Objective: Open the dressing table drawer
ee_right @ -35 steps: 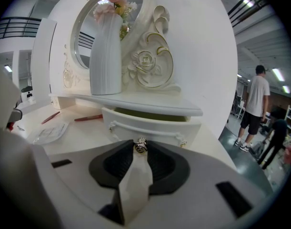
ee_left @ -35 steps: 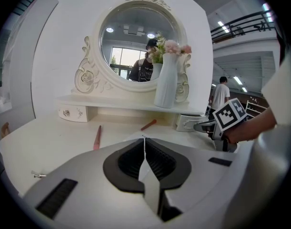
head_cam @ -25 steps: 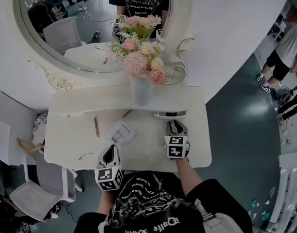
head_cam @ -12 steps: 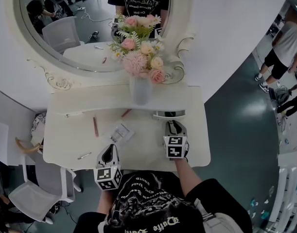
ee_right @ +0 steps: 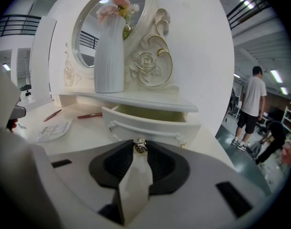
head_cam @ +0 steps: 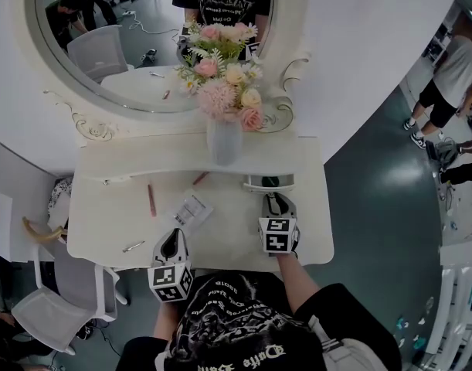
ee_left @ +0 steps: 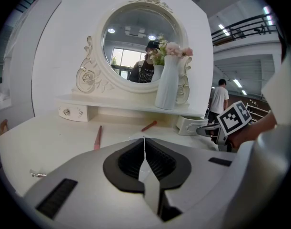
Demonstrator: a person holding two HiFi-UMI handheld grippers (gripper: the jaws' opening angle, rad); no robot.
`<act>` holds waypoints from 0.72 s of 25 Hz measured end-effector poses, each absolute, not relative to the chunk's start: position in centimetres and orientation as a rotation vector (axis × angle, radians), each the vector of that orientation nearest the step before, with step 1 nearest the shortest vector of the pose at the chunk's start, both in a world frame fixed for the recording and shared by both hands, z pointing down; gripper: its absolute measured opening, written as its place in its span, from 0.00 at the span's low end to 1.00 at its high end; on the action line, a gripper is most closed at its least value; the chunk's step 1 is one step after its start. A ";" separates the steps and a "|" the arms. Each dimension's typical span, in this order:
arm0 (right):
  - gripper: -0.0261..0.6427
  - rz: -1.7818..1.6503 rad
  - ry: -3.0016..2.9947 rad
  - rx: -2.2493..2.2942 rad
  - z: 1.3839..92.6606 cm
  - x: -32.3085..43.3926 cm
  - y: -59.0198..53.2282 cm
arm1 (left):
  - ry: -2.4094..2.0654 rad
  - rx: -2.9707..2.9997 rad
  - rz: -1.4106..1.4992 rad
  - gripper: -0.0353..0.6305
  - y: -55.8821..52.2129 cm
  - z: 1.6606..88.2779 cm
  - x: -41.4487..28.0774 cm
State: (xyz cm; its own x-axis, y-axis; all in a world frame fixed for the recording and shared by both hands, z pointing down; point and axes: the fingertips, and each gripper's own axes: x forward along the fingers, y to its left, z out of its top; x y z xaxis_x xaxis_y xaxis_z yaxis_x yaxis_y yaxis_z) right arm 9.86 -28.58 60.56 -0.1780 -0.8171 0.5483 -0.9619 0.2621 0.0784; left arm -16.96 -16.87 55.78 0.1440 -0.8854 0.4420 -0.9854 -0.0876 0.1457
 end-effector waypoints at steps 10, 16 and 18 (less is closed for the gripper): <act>0.19 0.395 -2.043 1.601 60.3 9.7 -27.9 | -1.791 2.027 0.341 0.09 -16.7 55.9 -17.4; 0.19 0.395 -2.031 1.611 60.9 9.8 -27.6 | -1.798 2.030 0.347 0.09 -16.7 55.8 -17.9; 0.19 0.395 -2.030 1.609 60.9 9.8 -27.4 | -1.801 2.030 0.349 0.09 -16.7 55.8 -18.0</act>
